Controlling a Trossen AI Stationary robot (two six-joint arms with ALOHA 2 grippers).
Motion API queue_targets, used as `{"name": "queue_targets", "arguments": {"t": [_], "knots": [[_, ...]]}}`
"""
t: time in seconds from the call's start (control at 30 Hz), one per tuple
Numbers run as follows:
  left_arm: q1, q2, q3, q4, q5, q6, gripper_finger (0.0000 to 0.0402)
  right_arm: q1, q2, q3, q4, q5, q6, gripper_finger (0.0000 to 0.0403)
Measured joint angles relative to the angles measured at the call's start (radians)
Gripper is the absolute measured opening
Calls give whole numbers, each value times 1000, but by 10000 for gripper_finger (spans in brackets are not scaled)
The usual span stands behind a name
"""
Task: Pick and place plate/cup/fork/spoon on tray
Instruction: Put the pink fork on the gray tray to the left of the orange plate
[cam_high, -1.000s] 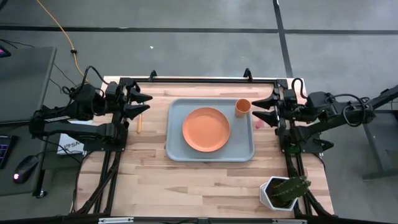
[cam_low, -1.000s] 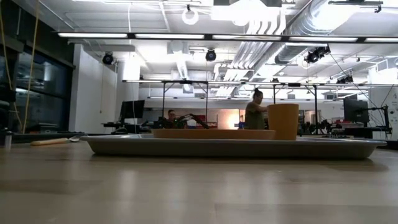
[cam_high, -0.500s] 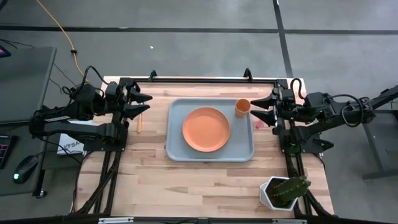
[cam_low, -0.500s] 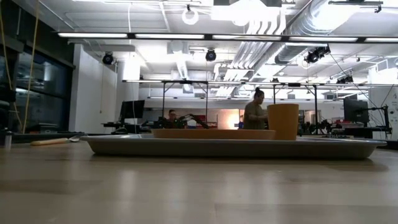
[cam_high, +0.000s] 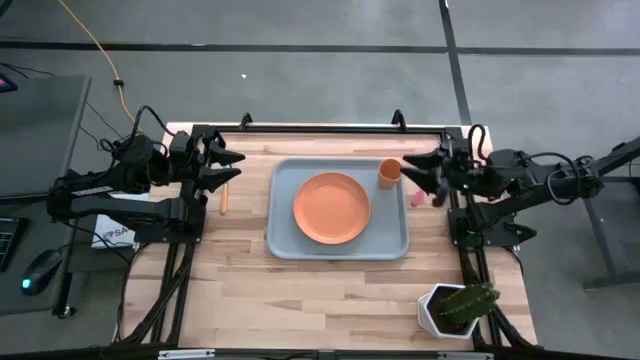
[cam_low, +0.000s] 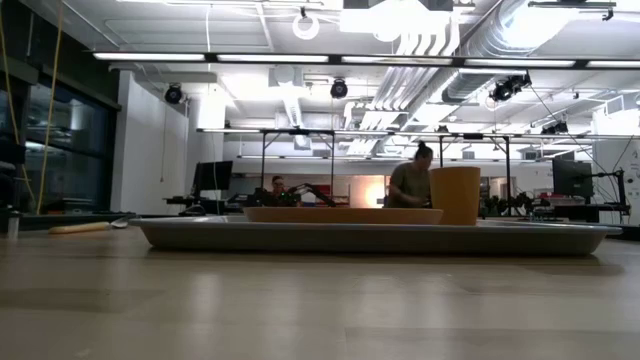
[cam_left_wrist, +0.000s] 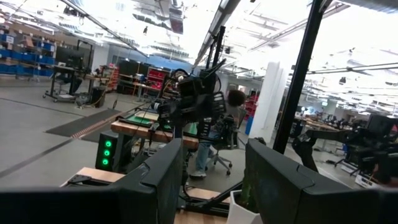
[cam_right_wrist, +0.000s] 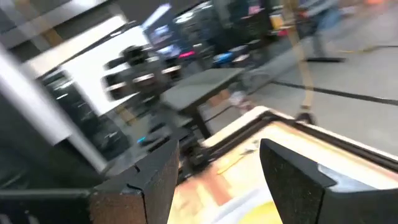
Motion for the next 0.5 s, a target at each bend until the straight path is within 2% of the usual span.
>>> {"name": "queue_targets", "arguments": {"t": [0.1,0.17,0.27,0.33,0.4,0.5], "knots": [[0,0,0,0,0,-5,161,-33,2,3,-19,61,10,217],[0,0,0,0,0,-5,161,-63,5,38,-96,125,43,217],[0,0,0,0,0,-5,161,-122,21,126,-310,280,190,217],[0,0,0,0,0,-6,161,-170,38,187,-497,343,327,217],[0,0,0,0,0,-6,161,-224,57,236,-670,344,461,217],[0,0,0,0,0,-6,161,-304,87,260,-895,288,608,217]]}}
